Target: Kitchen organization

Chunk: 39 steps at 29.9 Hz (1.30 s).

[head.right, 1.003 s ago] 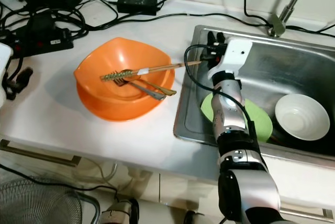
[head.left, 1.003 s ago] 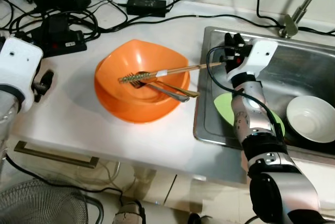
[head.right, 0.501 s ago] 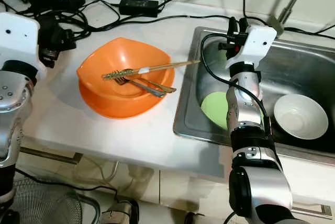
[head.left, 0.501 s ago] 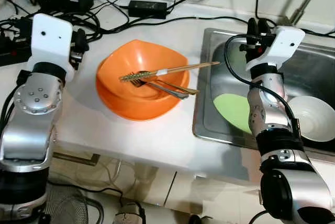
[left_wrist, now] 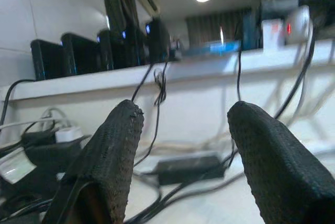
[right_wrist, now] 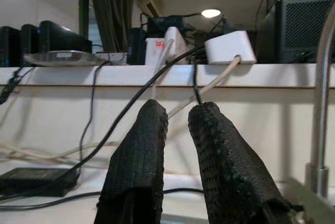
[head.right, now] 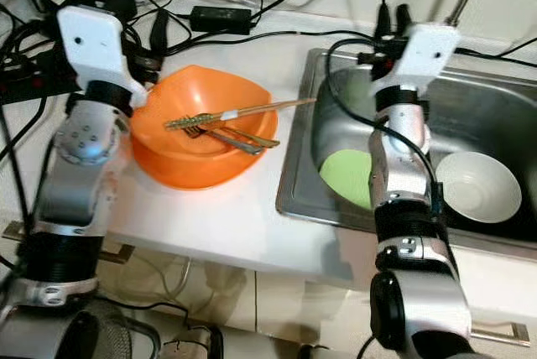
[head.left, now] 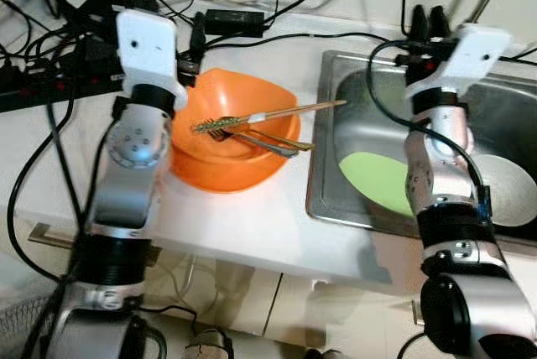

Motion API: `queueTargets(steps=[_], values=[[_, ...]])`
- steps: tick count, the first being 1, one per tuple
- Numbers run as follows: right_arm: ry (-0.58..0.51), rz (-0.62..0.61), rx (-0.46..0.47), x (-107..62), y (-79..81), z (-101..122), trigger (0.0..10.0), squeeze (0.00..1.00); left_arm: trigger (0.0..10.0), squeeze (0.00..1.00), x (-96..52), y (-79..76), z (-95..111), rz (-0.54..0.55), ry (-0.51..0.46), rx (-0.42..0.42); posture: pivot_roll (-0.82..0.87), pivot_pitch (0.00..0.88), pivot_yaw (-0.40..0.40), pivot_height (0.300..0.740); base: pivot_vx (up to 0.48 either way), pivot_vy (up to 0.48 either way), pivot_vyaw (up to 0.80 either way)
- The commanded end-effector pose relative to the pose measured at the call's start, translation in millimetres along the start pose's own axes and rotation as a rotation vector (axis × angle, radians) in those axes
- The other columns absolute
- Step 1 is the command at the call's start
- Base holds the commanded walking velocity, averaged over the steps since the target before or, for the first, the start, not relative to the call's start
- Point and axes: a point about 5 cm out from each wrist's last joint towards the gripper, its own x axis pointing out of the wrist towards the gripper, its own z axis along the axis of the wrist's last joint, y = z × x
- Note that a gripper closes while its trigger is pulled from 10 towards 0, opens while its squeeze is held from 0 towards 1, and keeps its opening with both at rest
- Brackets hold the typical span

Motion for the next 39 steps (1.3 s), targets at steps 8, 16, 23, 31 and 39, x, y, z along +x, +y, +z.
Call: queueTargets(steps=[8, 16, 23, 31, 39], values=[[-0.017, 0.037, -0.002, -5.7, 9.5, 4.9, 10.0, 0.0, 10.0, 0.0, 3.5, -7.9, -5.5, -0.01, -0.07, -0.071, 0.09, 0.043, -0.01, 0.74, 0.0, 0.0, 0.0], [-0.007, 0.049, 0.009, -4.0, 16.9, 5.3, 10.0, 0.0, 10.0, 0.0, 6.9, -9.7, -4.6, 0.007, -0.098, -0.084, 0.1, 0.052, -0.019, 0.74, 0.0, 0.0, 0.0], [0.014, 0.051, 0.015, -6.2, 20.7, 3.3, 10.0, 0.0, 10.0, 0.0, 0.7, -17.8, -10.8, 0.0, -0.081, -0.091, 0.1, 0.069, -0.014, 0.74, 0.0, 0.0, 0.0], [0.021, 0.039, 0.004, -9.3, 17.3, 2.4, 10.0, 0.0, 10.0, 0.0, 3.7, -15.3, -10.8, -0.003, -0.082, -0.077, 0.09, 0.07, -0.006, 0.74, 0.0, -0.161, 0.0], [0.033, 0.048, -0.002, -9.6, 16.8, 1.2, 10.0, 0.0, 10.0, 0.0, 2.1, -18.1, -10.5, -0.009, -0.087, -0.072, 0.1, 0.061, -0.013, 0.74, 0.0, -0.196, 0.0]])
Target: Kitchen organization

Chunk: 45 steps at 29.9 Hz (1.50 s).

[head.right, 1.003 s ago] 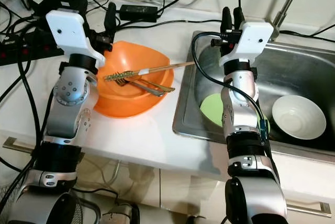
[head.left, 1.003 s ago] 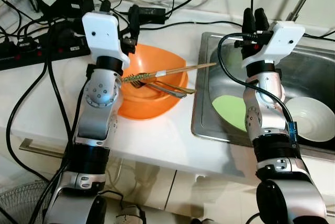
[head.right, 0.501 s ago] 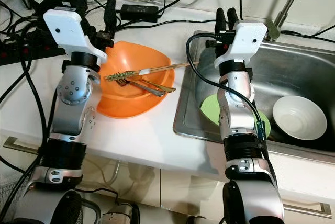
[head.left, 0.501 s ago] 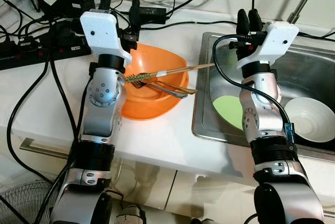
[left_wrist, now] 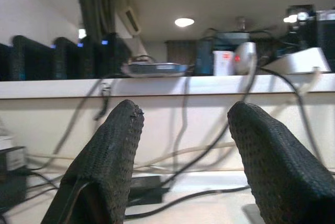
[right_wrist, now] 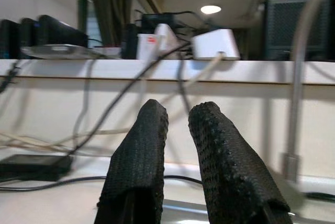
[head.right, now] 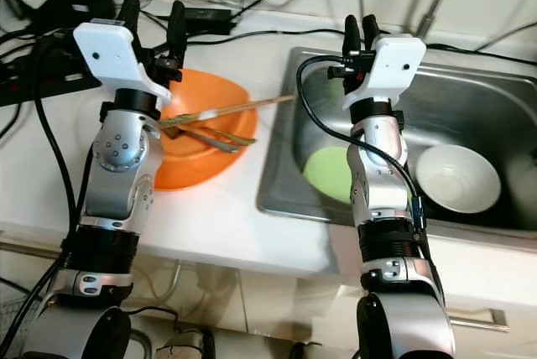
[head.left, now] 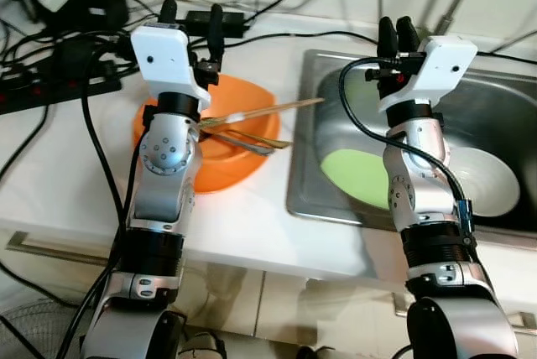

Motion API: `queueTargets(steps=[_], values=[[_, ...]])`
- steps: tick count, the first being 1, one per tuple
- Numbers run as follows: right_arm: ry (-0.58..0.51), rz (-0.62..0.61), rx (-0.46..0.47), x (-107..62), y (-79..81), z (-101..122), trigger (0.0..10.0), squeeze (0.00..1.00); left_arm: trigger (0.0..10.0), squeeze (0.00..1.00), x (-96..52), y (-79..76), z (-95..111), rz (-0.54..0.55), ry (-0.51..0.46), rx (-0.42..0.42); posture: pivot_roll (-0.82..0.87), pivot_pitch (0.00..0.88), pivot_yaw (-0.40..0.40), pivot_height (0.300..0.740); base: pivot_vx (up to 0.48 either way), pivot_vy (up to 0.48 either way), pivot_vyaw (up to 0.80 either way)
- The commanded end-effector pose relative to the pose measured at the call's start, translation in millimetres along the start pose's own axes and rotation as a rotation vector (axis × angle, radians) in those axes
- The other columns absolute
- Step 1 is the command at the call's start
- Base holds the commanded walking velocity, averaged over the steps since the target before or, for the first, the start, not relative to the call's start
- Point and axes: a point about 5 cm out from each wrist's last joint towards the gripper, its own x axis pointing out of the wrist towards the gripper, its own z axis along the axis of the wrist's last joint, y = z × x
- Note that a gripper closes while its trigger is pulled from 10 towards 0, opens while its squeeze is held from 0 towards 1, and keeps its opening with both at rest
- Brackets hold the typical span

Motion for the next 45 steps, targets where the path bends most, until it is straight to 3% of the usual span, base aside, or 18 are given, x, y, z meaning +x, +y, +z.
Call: queueTargets(steps=[1, 11, 31, 39, 45], values=[[0.007, 0.002, -0.002, 0.4, -0.6, 0.2, 10.0, 0.0, 10.0, 0.0, 1.3, 0.3, 2.9, -0.005, -0.017, 0.015, 0.1, 0.058, -0.013, 0.74, 0.0, 0.0, 0.0], [0.005, 0.013, 0.009, 0.9, 1.0, 1.1, 10.0, 0.0, 10.0, 0.0, 2.6, 0.7, 7.9, -0.002, -0.038, 0.024, 0.1, 0.051, -0.014, 0.74, 0.0, 0.0, 0.0], [0.005, 0.038, -0.006, 1.0, 3.1, 0.9, 10.0, 0.0, 10.0, 0.0, 6.1, 3.7, 16.1, 0.015, -0.069, 0.035, 0.1, 0.057, -0.019, 0.74, 0.0, -0.408, 0.0], [0.008, 0.032, 0.012, 1.0, 2.4, 0.7, 10.0, 0.0, 10.0, 0.0, 8.9, 8.1, 23.1, 0.03, -0.09, 0.043, 0.1, 0.064, -0.022, 0.74, 0.0, -0.06, 0.0], [0.015, 0.034, 0.021, 1.0, 3.0, -0.2, 10.0, 0.0, 10.0, 0.0, 18.3, 18.1, 35.7, 0.022, -0.098, 0.136, 0.11, 0.072, -0.022, 0.74, 0.0, 0.0, 0.0]])
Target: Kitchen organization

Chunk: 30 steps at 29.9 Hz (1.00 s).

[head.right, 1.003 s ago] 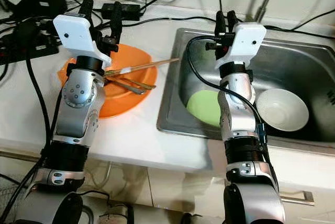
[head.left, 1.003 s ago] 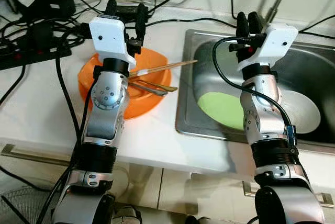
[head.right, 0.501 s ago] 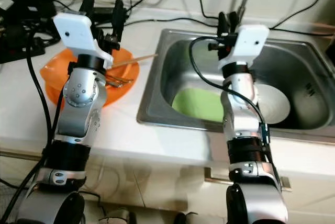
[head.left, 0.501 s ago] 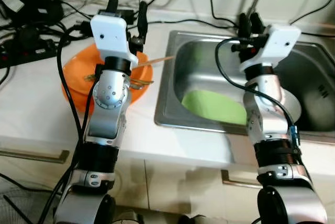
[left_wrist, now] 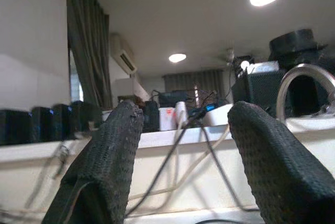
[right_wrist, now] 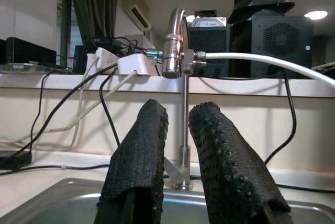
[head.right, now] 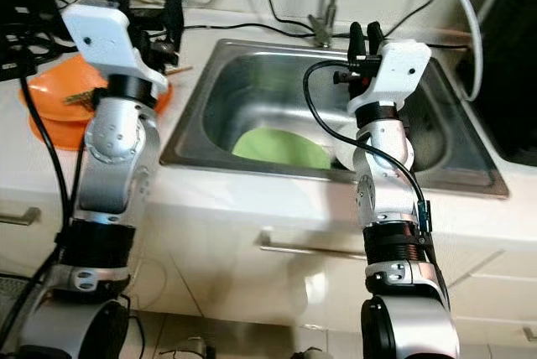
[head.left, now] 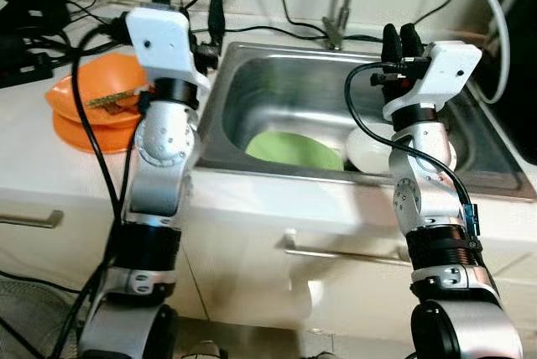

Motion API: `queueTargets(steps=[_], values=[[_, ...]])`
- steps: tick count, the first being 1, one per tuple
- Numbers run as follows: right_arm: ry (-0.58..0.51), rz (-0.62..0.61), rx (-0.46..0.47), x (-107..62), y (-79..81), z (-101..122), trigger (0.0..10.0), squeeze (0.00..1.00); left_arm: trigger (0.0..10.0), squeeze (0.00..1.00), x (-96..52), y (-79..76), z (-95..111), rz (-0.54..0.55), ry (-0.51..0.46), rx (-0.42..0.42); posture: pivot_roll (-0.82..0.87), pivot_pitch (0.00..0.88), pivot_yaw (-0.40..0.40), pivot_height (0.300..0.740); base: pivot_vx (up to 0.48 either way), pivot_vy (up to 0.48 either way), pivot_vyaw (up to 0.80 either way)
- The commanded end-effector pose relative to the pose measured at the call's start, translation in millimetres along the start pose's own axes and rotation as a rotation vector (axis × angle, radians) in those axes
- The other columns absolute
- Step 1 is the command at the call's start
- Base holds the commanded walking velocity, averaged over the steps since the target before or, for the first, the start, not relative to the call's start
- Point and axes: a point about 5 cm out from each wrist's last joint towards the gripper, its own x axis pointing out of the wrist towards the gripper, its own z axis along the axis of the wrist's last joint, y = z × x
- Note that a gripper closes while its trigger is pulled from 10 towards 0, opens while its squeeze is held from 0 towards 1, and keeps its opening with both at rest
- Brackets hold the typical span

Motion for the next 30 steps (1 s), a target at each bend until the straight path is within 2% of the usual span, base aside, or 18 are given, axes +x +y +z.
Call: queueTargets(steps=[1, 5, 11, 22, 26, 30], values=[[-0.01, 0.014, 0.013, 3.7, 3.3, 3.6, 10.0, 0.0, 10.0, 0.0, 6.7, 6.5, 6.5, 0.003, -0.005, 0.041, 0.11, 0.074, -0.021, 0.74, 0.0, 0.0, 0.0], [-0.003, 0.015, 0.018, 3.0, 4.1, 1.8, 10.0, 0.0, 10.0, 0.0, 8.5, 13.5, 0.7, -0.011, 0.048, 0.146, 0.11, 0.074, -0.018, 0.74, 0.0, 0.0, 0.0], [0.004, 0.019, 0.022, 2.3, 5.1, 0.7, 10.0, 0.0, 10.0, 0.0, 6.4, 16.7, -4.2, -0.029, 0.077, 0.171, 0.11, 0.073, -0.016, 0.74, 0.0, 0.0, 0.0], [0.015, 0.032, 0.021, 1.2, 6.7, -0.9, 10.0, 0.0, 10.0, 0.0, 4.0, 12.0, -10.7, -0.046, 0.124, 0.187, 0.11, 0.069, -0.015, 0.74, 0.0, 0.0, 0.0], [0.022, 0.036, 0.022, 0.6, 8.3, -3.0, 10.0, 0.0, 10.0, 0.0, 2.4, 13.4, -17.2, -0.053, 0.165, 0.201, 0.11, 0.062, -0.014, 0.74, 0.0, 0.0, 0.0], [0.024, 0.039, 0.025, 2.0, 9.8, -3.1, 10.0, 0.0, 10.0, 0.0, 2.8, 12.7, -24.6, -0.103, 0.226, 0.255, 0.11, 0.052, -0.01, 0.74, 0.0, 0.0, 0.0]])
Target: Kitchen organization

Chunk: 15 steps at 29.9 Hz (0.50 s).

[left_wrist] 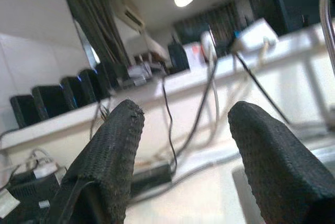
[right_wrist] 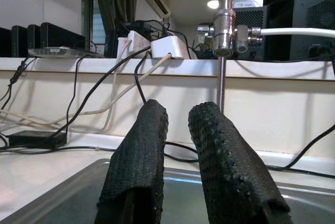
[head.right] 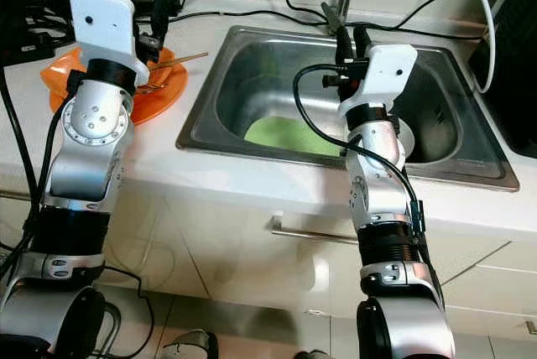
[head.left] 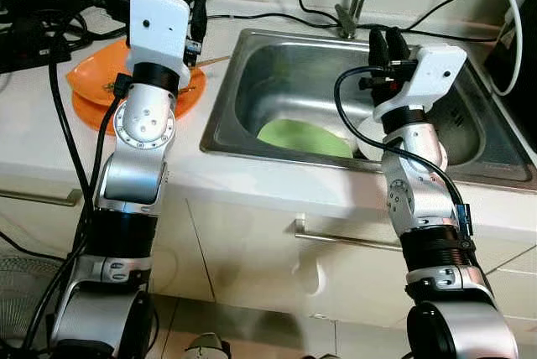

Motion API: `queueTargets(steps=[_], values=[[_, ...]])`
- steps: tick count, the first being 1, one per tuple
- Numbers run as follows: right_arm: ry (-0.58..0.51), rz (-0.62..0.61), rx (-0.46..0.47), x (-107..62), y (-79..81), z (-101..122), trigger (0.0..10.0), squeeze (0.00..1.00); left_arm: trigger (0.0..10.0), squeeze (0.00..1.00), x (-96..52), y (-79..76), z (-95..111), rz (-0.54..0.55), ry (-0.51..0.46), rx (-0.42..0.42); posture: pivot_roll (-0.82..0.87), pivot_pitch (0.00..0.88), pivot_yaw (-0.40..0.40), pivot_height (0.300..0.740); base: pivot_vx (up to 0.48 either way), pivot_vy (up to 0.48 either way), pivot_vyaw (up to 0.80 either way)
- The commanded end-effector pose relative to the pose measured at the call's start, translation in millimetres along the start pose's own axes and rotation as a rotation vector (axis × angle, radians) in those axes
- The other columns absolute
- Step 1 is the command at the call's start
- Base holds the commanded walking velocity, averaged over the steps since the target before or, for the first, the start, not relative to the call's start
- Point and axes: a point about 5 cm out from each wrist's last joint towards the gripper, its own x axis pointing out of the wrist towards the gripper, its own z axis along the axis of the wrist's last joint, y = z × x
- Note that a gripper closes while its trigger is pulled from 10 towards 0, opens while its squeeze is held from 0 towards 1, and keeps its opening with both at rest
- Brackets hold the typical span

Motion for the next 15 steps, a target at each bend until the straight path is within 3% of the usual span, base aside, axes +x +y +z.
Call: queueTargets(steps=[1, 5, 8, 10, 15], values=[[0.003, 0.005, 0.013, 2.8, 2.2, 0.4, 10.0, 0.0, 10.0, 0.0, 0.9, -4.2, -4.3, -0.048, 0.037, 0.041, 0.11, 0.052, -0.01, 0.74, 0.0, 0.0, 0.0], [0.004, 0.016, 0.024, 3.2, 7.8, -0.9, 10.0, 0.0, 10.0, 0.0, 3.7, -7.8, -16.1, -0.125, 0.122, 0.133, 0.12, 0.037, -0.006, 0.74, 0.0, 0.0, 0.0], [0.006, 0.021, 0.029, 3.4, 9.7, -1.9, 10.0, 0.0, 10.0, 0.0, 7.9, -7.4, -15.8, -0.173, 0.128, 0.186, 0.12, 0.029, -0.004, 0.74, 0.0, 0.0, 0.0], [0.006, 0.022, 0.03, 4.1, 10.3, -2.2, 10.0, 0.0, 10.0, 0.0, 14.0, -4.2, -12.2, -0.213, 0.12, 0.242, 0.12, 0.02, 0.0, 0.74, 0.0, 0.0, 0.0], [0.002, 0.024, 0.039, 4.2, 12.8, -2.4, 10.0, 0.0, 10.0, 0.0, 23.6, 6.0, -16.0, -0.264, 0.168, 0.289, 0.13, 0.007, 0.007, 0.74, 0.0, 0.0, 0.0]])
